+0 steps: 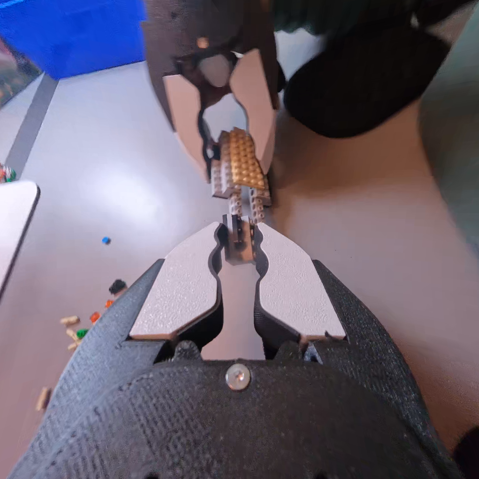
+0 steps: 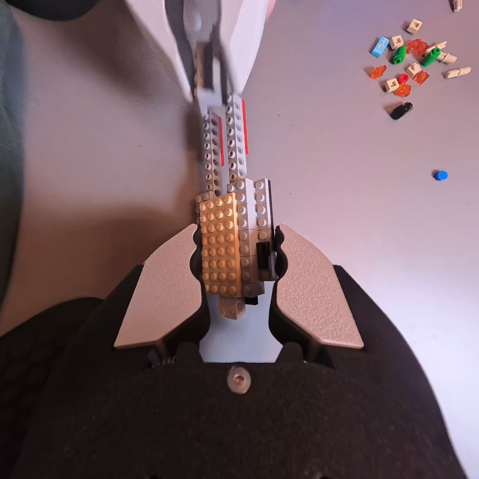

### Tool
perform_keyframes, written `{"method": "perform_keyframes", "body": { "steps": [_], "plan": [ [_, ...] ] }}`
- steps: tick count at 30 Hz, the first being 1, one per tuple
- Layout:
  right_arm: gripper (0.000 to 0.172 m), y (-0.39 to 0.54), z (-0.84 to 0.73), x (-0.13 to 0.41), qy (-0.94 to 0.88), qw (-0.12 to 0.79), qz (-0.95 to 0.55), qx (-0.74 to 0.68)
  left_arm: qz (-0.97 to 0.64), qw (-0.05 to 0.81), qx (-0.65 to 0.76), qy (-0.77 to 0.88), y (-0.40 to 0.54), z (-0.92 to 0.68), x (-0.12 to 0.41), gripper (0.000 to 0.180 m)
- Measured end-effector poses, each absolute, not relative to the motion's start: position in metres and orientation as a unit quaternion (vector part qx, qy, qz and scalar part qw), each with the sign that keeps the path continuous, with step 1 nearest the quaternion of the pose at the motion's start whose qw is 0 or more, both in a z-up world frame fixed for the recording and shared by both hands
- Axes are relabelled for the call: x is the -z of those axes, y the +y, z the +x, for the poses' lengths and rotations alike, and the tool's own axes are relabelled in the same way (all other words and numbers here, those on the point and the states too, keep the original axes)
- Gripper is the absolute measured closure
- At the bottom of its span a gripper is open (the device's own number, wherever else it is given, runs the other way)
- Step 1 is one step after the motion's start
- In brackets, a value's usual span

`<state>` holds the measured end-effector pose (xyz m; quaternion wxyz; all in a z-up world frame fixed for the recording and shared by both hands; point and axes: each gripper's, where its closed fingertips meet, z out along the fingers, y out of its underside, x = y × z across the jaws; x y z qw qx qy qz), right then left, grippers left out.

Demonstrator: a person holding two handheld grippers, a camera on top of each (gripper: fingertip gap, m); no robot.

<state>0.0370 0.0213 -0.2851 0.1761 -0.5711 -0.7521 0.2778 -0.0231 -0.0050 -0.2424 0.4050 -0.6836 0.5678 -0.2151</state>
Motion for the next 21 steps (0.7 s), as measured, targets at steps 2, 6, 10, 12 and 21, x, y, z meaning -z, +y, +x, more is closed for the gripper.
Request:
{"method": "perform_keyframes", "body": {
  "steps": [2, 6, 10, 12, 21],
  "plan": [
    [0.118, 0.026, 0.041, 0.286, -0.744, 0.165, -0.581, -0.286, -0.716, 0.407, 0.267, 0.500, 0.007, -0.034, 0.229, 0.158],
    [0.112, 0.046, 0.040, 0.281, -0.728, 0.201, -0.593, -0.281, -0.708, 0.402, 0.412, 0.409, 0.005, -0.029, 0.205, 0.158],
    [0.118, 0.046, 0.022, 0.232, -0.708, 0.338, -0.538, -0.310, -0.692, 0.371, 0.505, 0.359, -0.001, -0.020, 0.198, 0.158],
    [0.124, 0.029, 0.013, 0.208, -0.712, 0.401, -0.479, -0.320, -0.680, 0.351, 0.551, 0.334, -0.004, -0.014, 0.194, 0.158],
    [0.143, -0.005, -0.017, 0.183, -0.701, 0.553, -0.376, -0.249, -0.650, 0.314, 0.652, 0.232, -0.001, -0.002, 0.185, 0.157]
  ]
}}
